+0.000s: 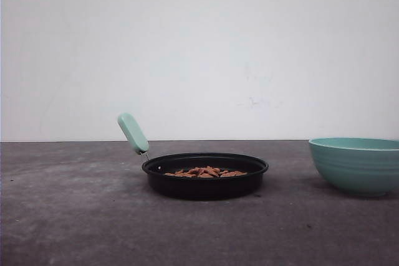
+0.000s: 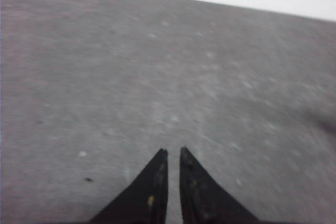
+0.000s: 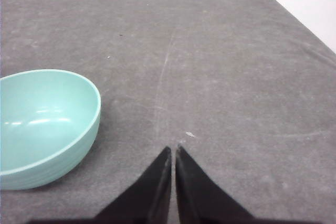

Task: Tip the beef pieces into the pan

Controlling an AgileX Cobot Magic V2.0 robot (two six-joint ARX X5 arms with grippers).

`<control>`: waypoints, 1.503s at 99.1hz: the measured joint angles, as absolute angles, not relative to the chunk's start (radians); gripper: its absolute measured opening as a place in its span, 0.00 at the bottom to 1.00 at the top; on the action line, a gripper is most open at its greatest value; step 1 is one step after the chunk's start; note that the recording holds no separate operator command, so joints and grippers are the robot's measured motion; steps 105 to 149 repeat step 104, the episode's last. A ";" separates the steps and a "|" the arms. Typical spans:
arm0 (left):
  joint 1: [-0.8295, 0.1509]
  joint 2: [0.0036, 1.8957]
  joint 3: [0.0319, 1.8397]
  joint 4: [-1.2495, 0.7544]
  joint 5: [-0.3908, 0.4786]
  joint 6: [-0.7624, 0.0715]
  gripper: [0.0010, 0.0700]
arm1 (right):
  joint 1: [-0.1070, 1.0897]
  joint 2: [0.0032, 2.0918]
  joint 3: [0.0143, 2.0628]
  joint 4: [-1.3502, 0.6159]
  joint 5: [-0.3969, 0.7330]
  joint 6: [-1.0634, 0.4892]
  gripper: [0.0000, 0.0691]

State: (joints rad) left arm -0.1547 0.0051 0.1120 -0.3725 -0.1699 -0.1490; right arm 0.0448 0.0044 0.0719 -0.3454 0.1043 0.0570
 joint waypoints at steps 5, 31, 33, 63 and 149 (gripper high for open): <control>-0.154 0.005 0.108 -0.377 -0.119 -0.120 0.01 | 0.045 0.004 0.072 -0.345 0.104 0.057 0.02; -0.154 0.004 0.090 -0.360 -0.015 -0.084 0.01 | 0.045 0.004 0.072 -0.340 0.104 0.057 0.02; -0.154 0.004 0.090 -0.360 -0.015 -0.081 0.01 | 0.045 0.004 0.072 -0.340 0.104 0.057 0.02; -0.154 0.004 0.090 -0.360 -0.015 -0.071 0.01 | 0.045 0.004 0.072 -0.340 0.104 0.057 0.02; -0.154 0.004 0.090 -0.360 -0.015 -0.071 0.01 | 0.045 0.004 0.072 -0.340 0.104 0.057 0.02</control>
